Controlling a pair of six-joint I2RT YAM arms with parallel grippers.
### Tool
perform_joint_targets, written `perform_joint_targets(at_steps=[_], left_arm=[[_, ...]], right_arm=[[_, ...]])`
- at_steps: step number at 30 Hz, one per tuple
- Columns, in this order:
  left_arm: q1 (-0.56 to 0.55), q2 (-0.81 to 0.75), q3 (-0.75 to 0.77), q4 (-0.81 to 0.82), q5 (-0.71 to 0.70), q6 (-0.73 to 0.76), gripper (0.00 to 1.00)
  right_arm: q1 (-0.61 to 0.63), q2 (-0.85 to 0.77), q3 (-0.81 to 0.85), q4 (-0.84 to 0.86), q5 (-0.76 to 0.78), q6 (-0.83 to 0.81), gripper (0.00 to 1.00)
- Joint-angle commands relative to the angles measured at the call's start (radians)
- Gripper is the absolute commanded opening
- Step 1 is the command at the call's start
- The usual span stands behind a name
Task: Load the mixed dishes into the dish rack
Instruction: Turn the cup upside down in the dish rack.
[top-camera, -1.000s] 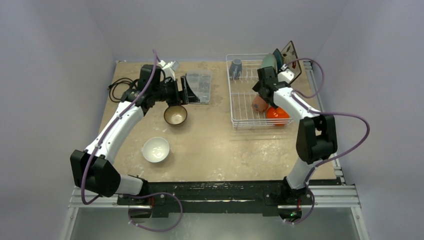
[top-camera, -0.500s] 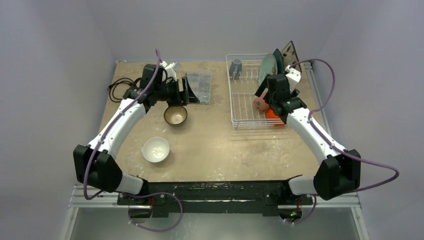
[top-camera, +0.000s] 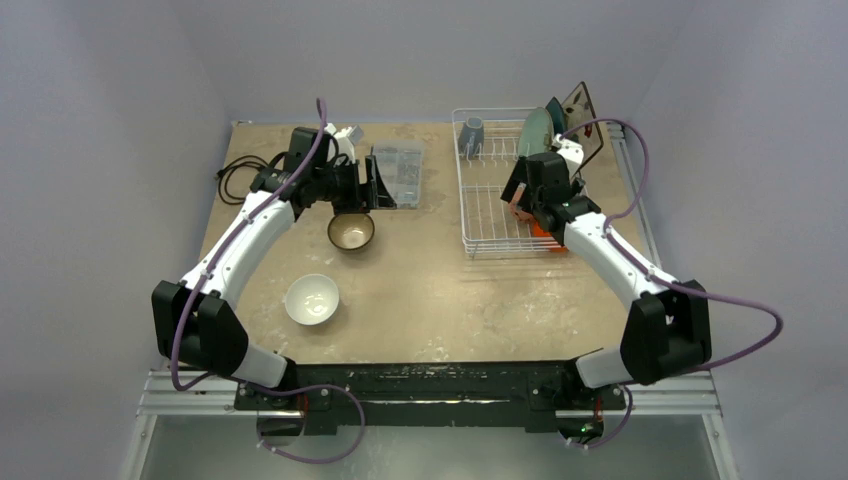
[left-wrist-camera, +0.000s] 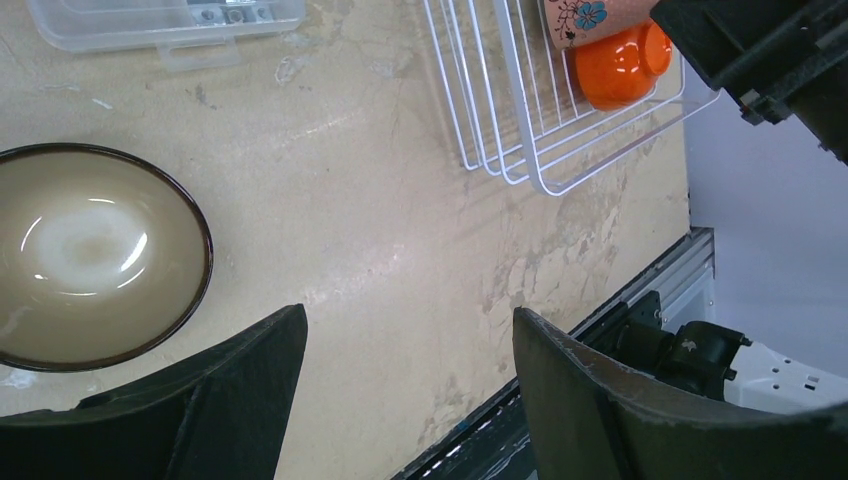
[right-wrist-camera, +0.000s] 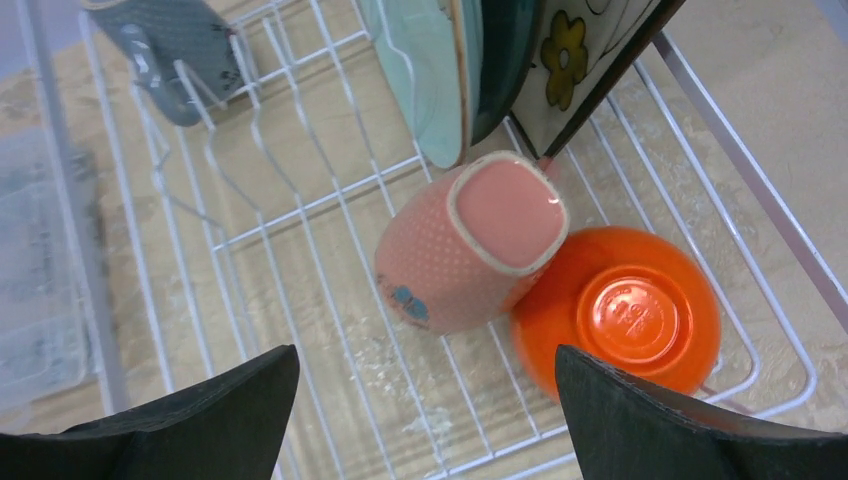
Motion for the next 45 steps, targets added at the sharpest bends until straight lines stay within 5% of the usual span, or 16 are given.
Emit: perform_joint_targets(at_steps=[1,22,30,35,40,45], left_arm=[[0.005,0.009,0.042,0.007,-0.003,0.019,0.74],[0.009,0.027,0.046,0.017,0.058,0.002,0.74],[0.013,0.045,0.046,0.023,0.077,-0.007,0.74],[0.013,0.041,0.044,0.023,0.073,-0.005,0.74],[0.014,0.05,0.044,0.026,0.077,-0.008,0.74],[0.014,0.05,0.043,0.025,0.081,-0.01,0.74]], right_arm=[[-0.058,0.082,0.06,0.059,0.015,-0.051,0.99],[-0.113,0.279,0.144,0.144,-0.061,-0.248,0.98],[-0.096,0.292,0.128,0.172,-0.039,-0.276,0.75],[-0.033,0.303,0.115,0.191,0.036,-0.293,0.47],[0.06,0.357,0.158,0.154,0.274,-0.32,0.41],[0.062,0.391,0.177,0.119,0.338,-0.285,0.41]])
